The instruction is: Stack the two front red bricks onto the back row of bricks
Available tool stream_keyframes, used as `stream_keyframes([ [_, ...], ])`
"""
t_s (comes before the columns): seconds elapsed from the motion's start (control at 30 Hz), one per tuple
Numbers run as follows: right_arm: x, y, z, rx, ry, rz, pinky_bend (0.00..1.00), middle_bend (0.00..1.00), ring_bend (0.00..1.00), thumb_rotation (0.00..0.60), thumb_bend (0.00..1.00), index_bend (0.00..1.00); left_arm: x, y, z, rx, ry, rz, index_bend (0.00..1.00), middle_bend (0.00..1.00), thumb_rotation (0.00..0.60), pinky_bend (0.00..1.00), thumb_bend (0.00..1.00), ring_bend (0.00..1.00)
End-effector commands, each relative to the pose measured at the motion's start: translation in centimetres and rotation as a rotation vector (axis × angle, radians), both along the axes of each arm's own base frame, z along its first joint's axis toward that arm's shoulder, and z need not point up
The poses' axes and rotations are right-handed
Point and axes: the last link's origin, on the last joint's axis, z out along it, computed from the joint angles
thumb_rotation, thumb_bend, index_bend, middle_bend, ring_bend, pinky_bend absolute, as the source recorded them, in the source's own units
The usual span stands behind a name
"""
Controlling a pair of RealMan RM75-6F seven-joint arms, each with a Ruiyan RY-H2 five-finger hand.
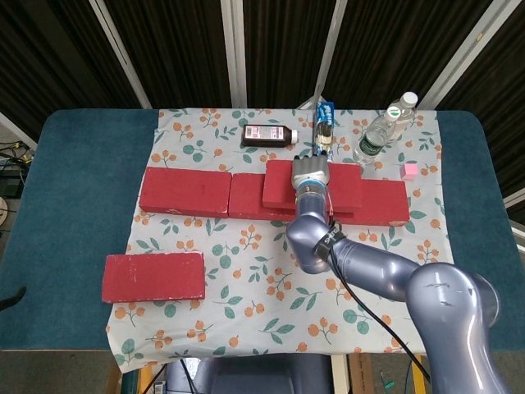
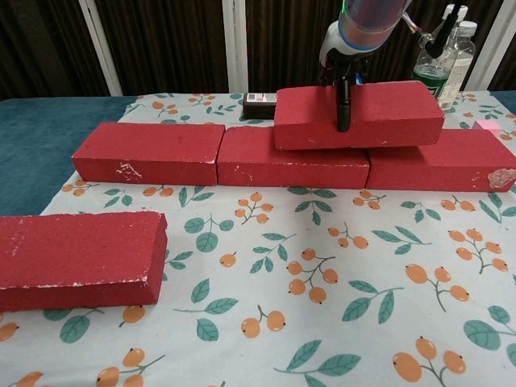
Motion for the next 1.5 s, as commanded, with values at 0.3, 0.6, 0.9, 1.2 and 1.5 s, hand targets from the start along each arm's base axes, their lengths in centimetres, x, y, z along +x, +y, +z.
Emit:
stream_keyframes([
  [0.3, -0.9, -0.1, -1.1, 0.034, -0.022, -0.011, 0.00, 0.42, 0.21, 0.600, 0.24, 0.49, 0.2, -0.1, -0.3, -0.002, 0.010, 0.002, 0.11, 0.00, 0.600, 0.24, 0.21, 0.00],
  [0.6, -1.1, -0.2, -1.2, 0.037, -0.026, -0.018, 0.00, 0.42, 0.21, 0.600, 0.24, 0.49, 0.2, 0.1, -0.5, -0.010, 0.014, 0.005, 0.11, 0.00, 0.600, 0.24, 0.21, 0.00],
  [0.9, -1.4, -0.2, -1.6, 0.047, -0.039, -0.029, 0.00, 0.39, 0.20, 0.600, 0.24, 0.48, 0.2, 0.1, -0.5, -0.006, 0.016, 0.006, 0.11, 0.00, 0.600, 0.24, 0.21, 0.00],
  [1.2, -0.9, -0.1, -1.3, 0.035, -0.062, -0.032, 0.00, 0.06, 0.00, 0.600, 0.24, 0.04, 0.2, 0.1, -0.5, -0.003, 0.020, 0.008, 0.11, 0.00, 0.600, 0.24, 0.21, 0.00],
  [1.5, -0.8, 0.0, -1.2, 0.016, -0.095, -0.041, 0.00, 0.00, 0.00, 0.600, 0.24, 0.00, 0.2, 0.1, -0.5, 0.002, 0.023, 0.010, 0.11, 0.00, 0.600, 0.24, 0.21, 0.00],
])
